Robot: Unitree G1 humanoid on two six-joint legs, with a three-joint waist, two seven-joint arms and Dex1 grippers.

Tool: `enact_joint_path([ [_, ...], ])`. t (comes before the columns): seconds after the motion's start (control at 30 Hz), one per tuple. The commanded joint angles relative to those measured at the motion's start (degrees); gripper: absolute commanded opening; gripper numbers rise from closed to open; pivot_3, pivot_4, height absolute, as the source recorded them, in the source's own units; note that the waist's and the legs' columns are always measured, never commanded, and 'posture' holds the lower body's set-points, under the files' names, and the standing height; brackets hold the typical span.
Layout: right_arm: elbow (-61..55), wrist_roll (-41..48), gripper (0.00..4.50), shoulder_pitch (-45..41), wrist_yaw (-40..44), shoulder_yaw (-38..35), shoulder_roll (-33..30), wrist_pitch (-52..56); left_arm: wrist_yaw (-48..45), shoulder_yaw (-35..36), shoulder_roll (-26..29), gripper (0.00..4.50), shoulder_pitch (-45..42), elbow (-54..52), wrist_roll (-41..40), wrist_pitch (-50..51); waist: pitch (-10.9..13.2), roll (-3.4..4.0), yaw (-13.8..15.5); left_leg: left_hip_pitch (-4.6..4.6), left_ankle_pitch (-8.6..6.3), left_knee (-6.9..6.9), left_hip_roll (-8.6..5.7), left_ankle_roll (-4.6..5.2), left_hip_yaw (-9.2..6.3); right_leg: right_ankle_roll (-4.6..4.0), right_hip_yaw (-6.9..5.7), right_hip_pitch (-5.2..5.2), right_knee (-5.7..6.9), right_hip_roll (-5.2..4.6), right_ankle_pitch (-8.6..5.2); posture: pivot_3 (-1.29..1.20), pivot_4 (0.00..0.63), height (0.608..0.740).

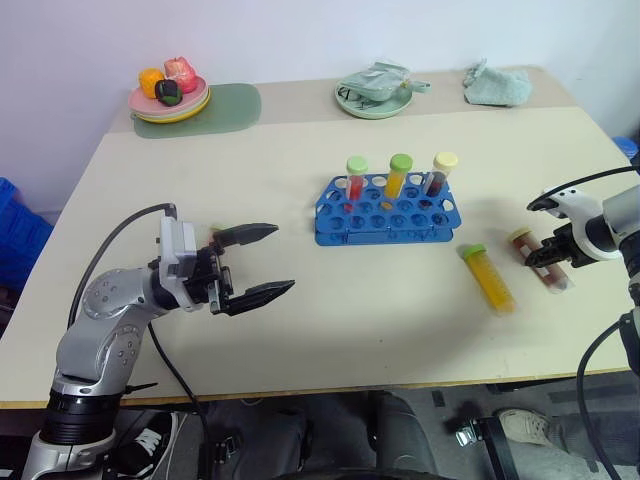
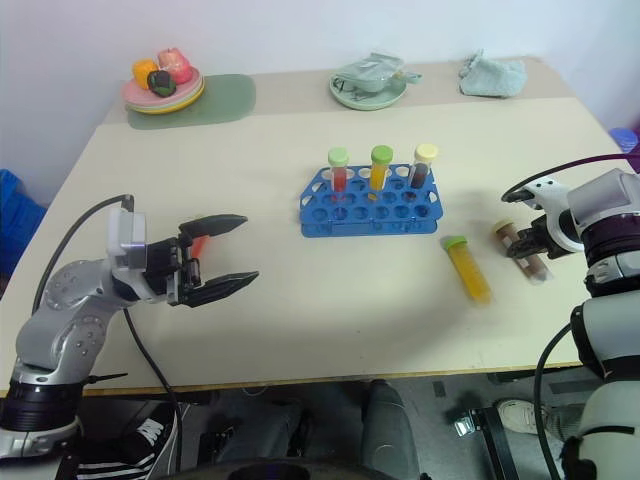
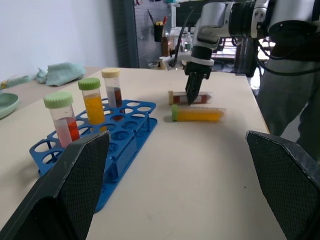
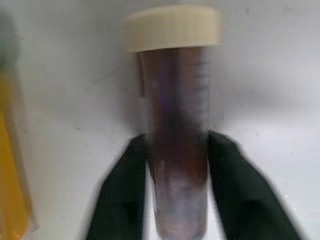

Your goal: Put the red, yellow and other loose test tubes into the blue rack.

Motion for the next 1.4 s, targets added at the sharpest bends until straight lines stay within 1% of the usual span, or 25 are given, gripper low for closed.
enact_joint_path([
  [0.03,-0.4,-1.1,1.15,0.1,0.5,-1.0,-0.2,-0.6,0.0,1.2,0.4,4.50,-0.3,-1.9,-1.2,-0.1,0.0,0.00,0.0,0.00,0.00,0.00,0.00,0.00,0.00,0.00,0.00,0.00,0.00,0.00,0.00,0.00,0.150,0.740],
  [0.2,-0.9,-2.0,1.15,0.0,0.9,-1.2,-1.2,-2.7,-0.2,1.2,0.4,4.50,-0.3,-1.6,-1.1,-0.3,0.0,0.00,0.0,0.00,0.00,0.01,0.00,0.00,0.01,0.00,0.01,0.00,0.00,0.00,0.01,0.00,0.150,0.740],
  [0.37,-0.2,-2.0,1.15,-1.3,0.6,-3.0,-1.8,-3.6,-0.5,0.9,0.2,4.50,-0.9,-0.8,-0.8,-0.6,0.0,0.00,0.0,0.00,0.00,0.00,0.00,0.00,0.03,0.00,0.02,-0.03,0.00,0.00,0.01,0.00,0.150,0.740],
  [0.47,-2.0,-1.0,1.15,-1.7,2.4,-4.9,-2.6,-4.1,-0.9,0.9,0.3,4.50,-1.4,-0.2,-0.8,-0.7,0.0,0.00,0.0,0.00,0.00,0.00,0.00,0.00,0.04,0.00,0.03,-0.02,0.00,0.01,0.02,0.00,0.150,0.740],
  [0.53,-3.2,-1.5,1.15,-1.6,2.0,-5.6,-3.3,-4.6,-1.4,1.0,0.4,4.50,-1.8,0.3,-0.7,-0.8,0.0,0.00,0.0,-0.01,0.00,0.00,0.00,0.00,0.04,0.00,0.03,-0.04,0.00,0.01,0.02,0.00,0.150,0.740],
  [0.57,-3.7,-1.3,1.15,-1.4,0.3,-7.1,-3.4,-6.0,-1.5,1.0,0.4,4.50,-1.9,0.5,-0.7,-0.8,0.0,0.00,0.0,-0.01,0.00,0.00,0.00,0.00,0.04,0.00,0.03,-0.05,0.01,0.01,0.02,0.00,0.150,0.740],
  [0.67,-6.0,3.5,1.15,-1.6,-6.6,-17.4,-1.8,-7.4,-2.2,0.9,0.4,4.50,-2.4,1.3,-0.6,-1.1,0.0,0.00,0.0,-0.01,0.00,-0.01,0.00,0.00,0.07,0.00,0.06,-0.07,0.01,0.02,0.02,0.00,0.150,0.740],
  [0.77,-11.4,8.8,1.15,0.9,-12.9,-27.9,0.0,-8.2,-2.9,1.0,0.4,4.50,-2.6,2.1,-0.4,-1.4,0.0,0.00,0.0,-0.02,0.00,-0.02,0.02,0.00,0.09,0.00,0.09,-0.10,0.01,0.04,0.03,0.00,0.150,0.740],
  [0.87,-24.0,17.5,1.15,6.2,-18.7,-43.5,4.9,-8.6,-3.6,1.3,0.5,4.50,-2.9,3.1,-0.3,-1.9,0.0,-0.02,0.0,-0.01,0.00,-0.04,0.05,0.00,0.09,-0.01,0.09,-0.08,0.00,0.07,0.04,0.00,0.150,0.740],
  [0.93,-34.5,23.2,1.15,12.1,-21.4,-52.4,10.0,-8.7,-3.9,1.5,0.6,4.50,-2.9,3.4,-0.2,-2.0,0.0,-0.03,0.1,-0.01,0.00,-0.04,0.07,0.00,0.08,0.01,0.09,-0.06,0.02,0.09,0.06,0.00,0.150,0.740],
  [1.03,-47.8,28.8,1.15,20.4,-26.3,-60.0,17.7,-10.1,-4.8,2.0,1.0,4.50,-3.1,4.2,-0.2,-2.3,0.0,-0.03,0.3,-0.02,0.00,0.01,0.06,0.01,-0.01,0.08,0.07,0.03,0.06,0.11,0.12,0.00,0.150,0.740],
  [1.07,-52.4,32.2,1.15,22.9,-26.9,-62.1,21.1,-11.1,-5.1,2.2,1.3,4.50,-3.2,4.6,-0.2,-2.4,0.0,-0.04,0.3,-0.02,0.00,0.04,0.04,0.01,0.00,0.09,0.08,0.03,0.07,0.10,0.13,0.00,0.150,0.740],
  [1.17,-63.1,34.9,1.15,30.8,-29.3,-61.8,28.2,-17.2,-5.7,2.3,1.9,4.50,-3.8,5.1,-0.1,-2.3,0.0,-0.02,0.0,0.00,0.01,0.03,0.04,0.01,0.03,0.09,0.09,0.02,0.06,0.10,0.18,0.00,0.150,0.740],
  [1.23,-67.3,34.2,1.15,35.0,-30.8,-59.2,32.3,-22.9,-5.7,2.3,2.2,4.50,-4.5,5.2,-0.3,-1.9,0.0,-0.01,-0.1,0.07,0.01,0.02,0.05,0.01,0.08,0.09,0.11,0.04,0.07,0.11,0.19,0.00,0.150,0.740],
  [1.3,-68.8,32.9,1.15,38.6,-31.1,-55.8,35.5,-28.6,-5.9,2.3,2.5,4.50,-5.1,5.5,-0.4,-1.6,0.0,-0.02,-0.2,0.13,0.01,0.01,0.05,0.01,0.09,0.08,0.13,0.06,0.07,0.13,0.19,0.00,0.150,0.740],
  [1.33,-68.5,31.3,1.15,40.0,-30.8,-54.0,36.2,-32.1,-6.1,2.2,2.6,4.50,-5.3,5.6,-0.3,-1.6,0.0,-0.01,-0.3,0.19,0.00,0.01,0.05,0.01,0.12,0.08,0.15,0.08,0.07,0.13,0.19,0.00,0.150,0.740],
  [1.4,-66.4,31.4,1.15,40.7,-31.8,-52.4,38.5,-36.3,-6.0,2.1,2.9,4.50,-5.9,5.5,-0.5,-1.1,0.0,0.00,-0.4,0.33,0.00,-0.05,0.05,0.01,0.17,0.08,0.20,0.16,0.07,0.15,0.19,0.00,0.150,0.740],
])
